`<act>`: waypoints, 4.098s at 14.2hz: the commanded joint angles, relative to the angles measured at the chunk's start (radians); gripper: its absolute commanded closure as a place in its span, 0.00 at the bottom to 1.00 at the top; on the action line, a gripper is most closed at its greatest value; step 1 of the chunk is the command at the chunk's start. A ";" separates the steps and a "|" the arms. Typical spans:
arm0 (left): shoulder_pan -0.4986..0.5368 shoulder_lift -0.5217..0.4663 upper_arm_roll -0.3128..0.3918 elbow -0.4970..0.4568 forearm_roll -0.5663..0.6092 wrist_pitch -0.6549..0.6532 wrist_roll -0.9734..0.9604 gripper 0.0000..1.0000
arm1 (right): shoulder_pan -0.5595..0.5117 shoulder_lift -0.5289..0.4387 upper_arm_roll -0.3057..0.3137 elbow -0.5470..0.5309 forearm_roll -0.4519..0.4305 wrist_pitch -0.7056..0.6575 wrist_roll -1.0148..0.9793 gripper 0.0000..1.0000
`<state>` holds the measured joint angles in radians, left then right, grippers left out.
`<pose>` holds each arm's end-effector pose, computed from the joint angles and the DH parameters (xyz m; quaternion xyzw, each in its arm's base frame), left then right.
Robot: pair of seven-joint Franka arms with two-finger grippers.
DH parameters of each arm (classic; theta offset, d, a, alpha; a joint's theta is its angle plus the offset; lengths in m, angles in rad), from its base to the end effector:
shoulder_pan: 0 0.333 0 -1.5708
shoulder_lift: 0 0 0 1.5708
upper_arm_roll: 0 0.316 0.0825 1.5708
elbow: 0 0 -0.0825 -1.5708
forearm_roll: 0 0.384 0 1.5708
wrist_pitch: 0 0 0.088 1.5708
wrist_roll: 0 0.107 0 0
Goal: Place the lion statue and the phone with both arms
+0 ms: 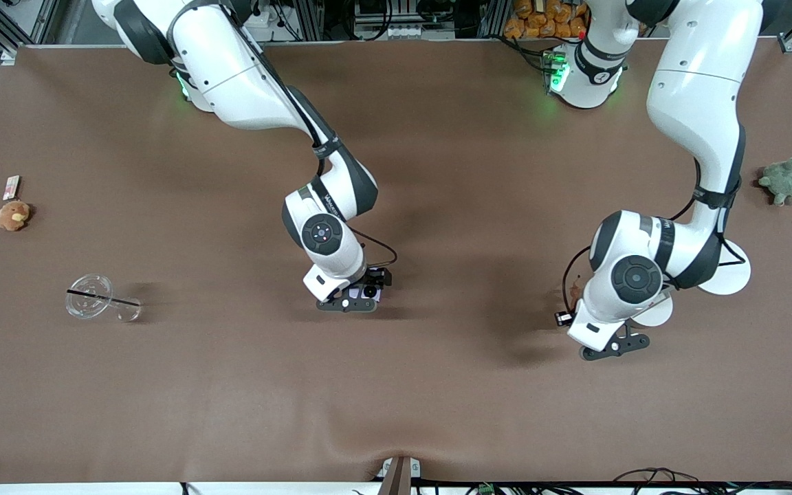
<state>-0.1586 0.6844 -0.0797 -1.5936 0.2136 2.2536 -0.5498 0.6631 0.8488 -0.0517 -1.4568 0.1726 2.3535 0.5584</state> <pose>0.6785 -0.1513 0.2312 -0.9937 -0.0958 -0.0124 0.0563 0.5885 0.4238 0.1817 -0.9985 0.0236 0.0032 0.0500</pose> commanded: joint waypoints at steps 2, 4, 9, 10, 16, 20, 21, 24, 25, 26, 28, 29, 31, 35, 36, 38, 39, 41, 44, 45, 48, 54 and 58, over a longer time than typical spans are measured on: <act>0.049 -0.029 -0.012 -0.098 0.024 0.093 0.069 1.00 | 0.009 0.026 -0.004 0.020 -0.024 0.000 0.064 0.00; 0.077 -0.042 -0.012 -0.132 0.024 0.130 0.122 1.00 | 0.015 0.029 -0.004 0.020 -0.024 0.001 0.067 0.00; 0.091 -0.057 -0.012 -0.163 0.024 0.141 0.156 1.00 | -0.009 0.018 -0.005 0.018 -0.022 -0.002 0.064 0.60; 0.093 -0.058 -0.012 -0.166 0.024 0.142 0.156 1.00 | -0.031 0.004 -0.005 0.016 -0.021 -0.011 0.055 0.60; 0.106 -0.103 -0.014 -0.166 0.018 0.139 0.175 0.00 | -0.273 -0.125 -0.005 0.009 -0.022 -0.277 -0.197 0.58; 0.108 -0.173 -0.043 -0.138 0.009 0.060 0.165 0.00 | -0.491 -0.155 -0.010 0.007 -0.051 -0.378 -0.554 0.54; 0.106 -0.193 -0.046 -0.119 0.009 0.022 0.165 0.00 | -0.534 -0.151 -0.011 0.004 -0.077 -0.378 -0.621 0.50; 0.106 -0.265 -0.065 -0.088 0.012 -0.048 0.175 0.00 | -0.602 -0.142 -0.011 -0.029 -0.131 -0.376 -0.686 0.43; 0.106 -0.293 -0.066 -0.080 0.012 -0.049 0.185 0.00 | -0.602 -0.133 -0.011 -0.031 -0.143 -0.369 -0.683 0.31; 0.105 -0.308 -0.066 -0.066 0.012 -0.051 0.198 0.00 | -0.608 -0.113 -0.013 -0.034 -0.148 -0.365 -0.680 0.31; 0.105 -0.333 -0.069 -0.005 0.010 -0.139 0.203 0.00 | -0.616 -0.105 -0.013 -0.043 -0.157 -0.362 -0.680 0.31; 0.105 -0.339 -0.071 0.039 0.010 -0.204 0.205 0.00 | -0.617 -0.105 -0.014 -0.054 -0.169 -0.361 -0.678 0.31; 0.108 -0.355 -0.084 0.131 -0.002 -0.349 0.208 0.00 | -0.625 -0.105 -0.014 -0.059 -0.186 -0.361 -0.677 0.17; 0.145 -0.420 -0.078 0.184 -0.187 -0.485 0.220 0.00 | -0.629 -0.105 -0.014 -0.056 -0.188 -0.362 -0.675 0.00; 0.149 -0.434 -0.077 0.184 -0.194 -0.509 0.238 0.00 | -0.626 -0.106 -0.014 -0.051 -0.191 -0.362 -0.675 0.00; 0.157 -0.483 -0.066 0.184 -0.189 -0.520 0.248 0.00 | -0.623 -0.117 -0.014 -0.033 -0.206 -0.365 -0.675 0.00; 0.157 -0.511 -0.066 0.184 -0.181 -0.520 0.248 0.00 | -0.617 -0.123 -0.013 0.004 -0.208 -0.372 -0.673 0.00; 0.160 -0.543 -0.066 0.182 -0.193 -0.574 0.269 0.00 | -0.622 -0.178 -0.011 0.061 -0.202 -0.385 -0.676 0.00; 0.160 -0.614 -0.020 0.165 -0.195 -0.641 0.387 0.00 | -0.626 -0.324 -0.010 0.059 -0.193 -0.393 -0.684 0.00; 0.156 -0.627 0.000 0.165 -0.197 -0.681 0.415 0.00 | -0.626 -0.380 -0.010 0.050 -0.193 -0.405 -0.686 0.00; 0.151 -0.698 0.027 0.104 -0.198 -0.703 0.450 0.00 | -0.638 -0.552 -0.013 0.021 -0.196 -0.577 -0.690 0.00; 0.146 -0.776 0.084 0.024 -0.252 -0.701 0.490 0.00 | -0.681 -0.878 -0.013 -0.220 -0.177 -0.652 -0.625 0.00; 0.132 -0.778 0.083 0.027 -0.246 -0.718 0.476 0.00 | -0.686 -0.929 -0.011 -0.217 -0.160 -0.738 -0.588 0.00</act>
<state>-0.0107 -0.0700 -0.0033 -1.5483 -0.0220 1.5489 -0.0732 -0.0058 -0.0400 -0.0809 -1.6418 -0.0029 1.6330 -0.0550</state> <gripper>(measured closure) 0.000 0.000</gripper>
